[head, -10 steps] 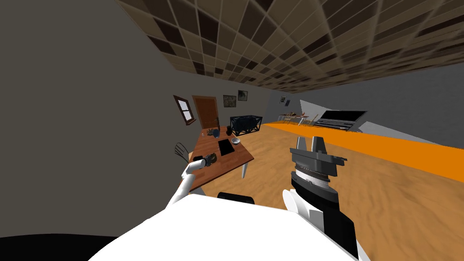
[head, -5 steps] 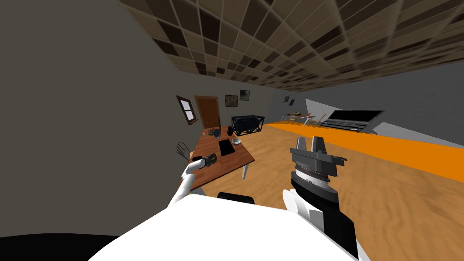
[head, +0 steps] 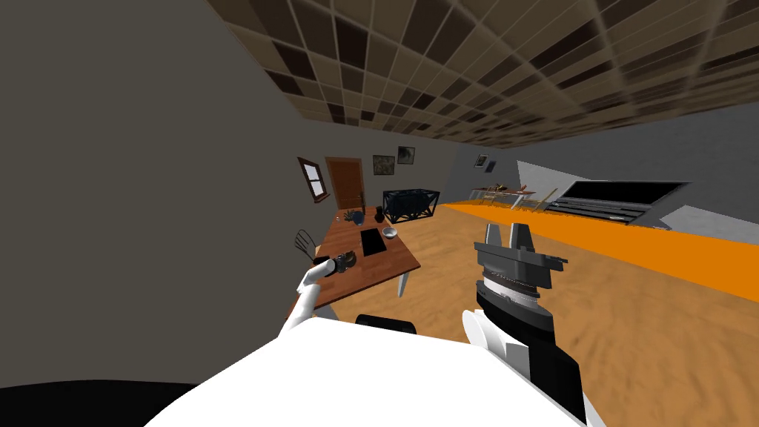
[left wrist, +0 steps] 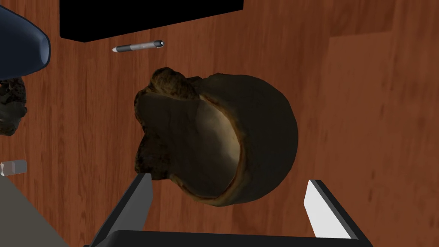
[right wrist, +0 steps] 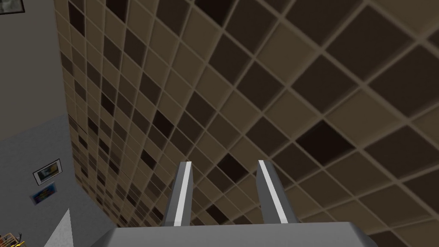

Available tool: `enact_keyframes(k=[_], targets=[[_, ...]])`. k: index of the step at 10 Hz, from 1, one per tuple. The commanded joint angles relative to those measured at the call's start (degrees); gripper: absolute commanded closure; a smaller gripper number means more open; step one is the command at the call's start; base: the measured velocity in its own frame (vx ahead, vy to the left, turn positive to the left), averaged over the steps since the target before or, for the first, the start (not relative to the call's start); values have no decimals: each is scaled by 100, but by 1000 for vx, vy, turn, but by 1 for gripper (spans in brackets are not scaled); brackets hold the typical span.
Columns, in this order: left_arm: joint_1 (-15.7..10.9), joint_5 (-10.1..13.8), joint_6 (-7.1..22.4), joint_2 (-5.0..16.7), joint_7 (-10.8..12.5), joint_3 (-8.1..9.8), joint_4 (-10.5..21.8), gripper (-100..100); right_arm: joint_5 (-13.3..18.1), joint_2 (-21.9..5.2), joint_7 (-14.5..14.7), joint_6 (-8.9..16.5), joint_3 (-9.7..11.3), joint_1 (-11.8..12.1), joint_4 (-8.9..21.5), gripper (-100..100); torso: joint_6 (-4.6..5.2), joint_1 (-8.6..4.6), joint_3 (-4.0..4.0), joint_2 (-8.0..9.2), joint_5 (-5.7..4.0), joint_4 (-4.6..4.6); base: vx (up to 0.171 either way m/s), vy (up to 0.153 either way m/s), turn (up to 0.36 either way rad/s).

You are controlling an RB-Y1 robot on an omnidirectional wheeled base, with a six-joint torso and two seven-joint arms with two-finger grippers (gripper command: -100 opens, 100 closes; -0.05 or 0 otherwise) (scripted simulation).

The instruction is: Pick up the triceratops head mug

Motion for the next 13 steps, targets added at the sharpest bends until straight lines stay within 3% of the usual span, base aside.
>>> enact_keyframes(k=[1, 3, 4, 6, 7, 10, 11, 13], targets=[[-19, 87, 60, -69, -286, 124, 18, -100, 0, 0, 0, 0, 0, 0, 0, 0, 0, 0, 0, 0, 0, 0, 57, -61, 160], [-19, 87, 60, -69, -492, 124, 18, -100, 0, 0, 0, 0, 1, -1, 0, 0, 6, 1, -1, -1, -1, 0, 19, -20, -18], [-84, 278, 164, -215, -727, 389, 83, -100, 0, 0, 0, 0, 0, -1, 0, 0, 5, 11, 4, 7, 1, 1, 44, -35, 204], [-84, 278, 164, -215, -1046, 389, 83, -100, 0, 0, 0, 0, 0, -1, 0, 0, 4, -4, -3, -5, -1, -1, 39, -49, 92], [-150, 468, 267, -361, -1211, 655, 149, -100, 0, 0, 0, 0, 1, -1, 0, 0, 6, 1, 0, 1, -1, 0, 65, -51, 241], [-150, 468, 267, -361, -1658, 655, 149, -100, 0, 0, 0, 0, 1, -2, 0, 0, 7, 1, -1, -1, -1, -1, 29, -37, 35], [-215, 658, 371, -508, -1846, 921, 214, -100, 0, -1, 0, 0, 0, -2, 0, 0, 6, 12, 5, 9, 2, 2, 28, -40, 220], [-215, 658, 371, -508, -2165, 921, 214, -100, 0, 0, 0, 0, 1, -1, 0, 0, 6, -4, -2, -3, -1, -1, 38, -48, 83]])
